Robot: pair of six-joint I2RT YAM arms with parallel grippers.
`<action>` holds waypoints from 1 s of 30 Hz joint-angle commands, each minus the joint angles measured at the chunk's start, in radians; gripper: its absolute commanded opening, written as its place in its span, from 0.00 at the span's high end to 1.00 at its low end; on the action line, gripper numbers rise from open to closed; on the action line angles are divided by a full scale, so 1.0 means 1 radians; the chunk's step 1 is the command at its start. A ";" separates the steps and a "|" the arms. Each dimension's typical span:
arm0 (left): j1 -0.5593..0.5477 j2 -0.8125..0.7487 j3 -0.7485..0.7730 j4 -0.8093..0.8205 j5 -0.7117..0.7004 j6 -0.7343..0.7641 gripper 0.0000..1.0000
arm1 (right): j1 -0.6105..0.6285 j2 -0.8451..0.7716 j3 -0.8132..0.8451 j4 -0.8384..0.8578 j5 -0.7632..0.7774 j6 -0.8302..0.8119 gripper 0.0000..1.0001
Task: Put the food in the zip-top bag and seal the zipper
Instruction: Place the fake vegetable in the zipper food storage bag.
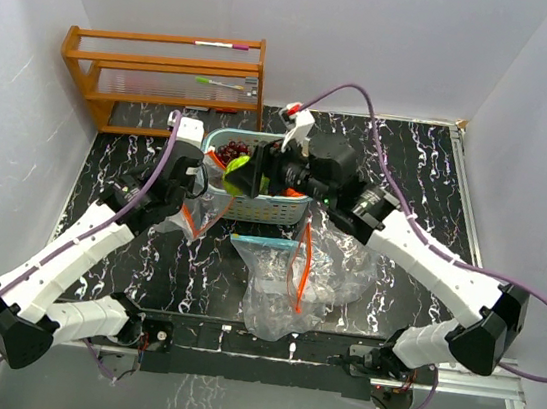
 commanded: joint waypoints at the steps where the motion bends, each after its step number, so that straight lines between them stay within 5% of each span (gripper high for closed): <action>1: 0.005 -0.003 0.046 -0.004 0.021 -0.015 1.00 | 0.043 0.005 -0.026 0.142 -0.017 0.058 0.54; 17: 0.005 -0.038 0.103 -0.045 0.078 -0.036 1.00 | 0.137 0.165 -0.002 0.246 0.144 0.117 0.50; 26: 0.005 -0.061 0.087 -0.069 0.103 -0.057 1.00 | 0.142 0.250 0.085 0.228 0.247 0.096 0.33; 30: 0.005 -0.070 0.089 -0.082 0.094 -0.054 1.00 | 0.147 0.270 0.115 0.211 0.259 0.079 0.17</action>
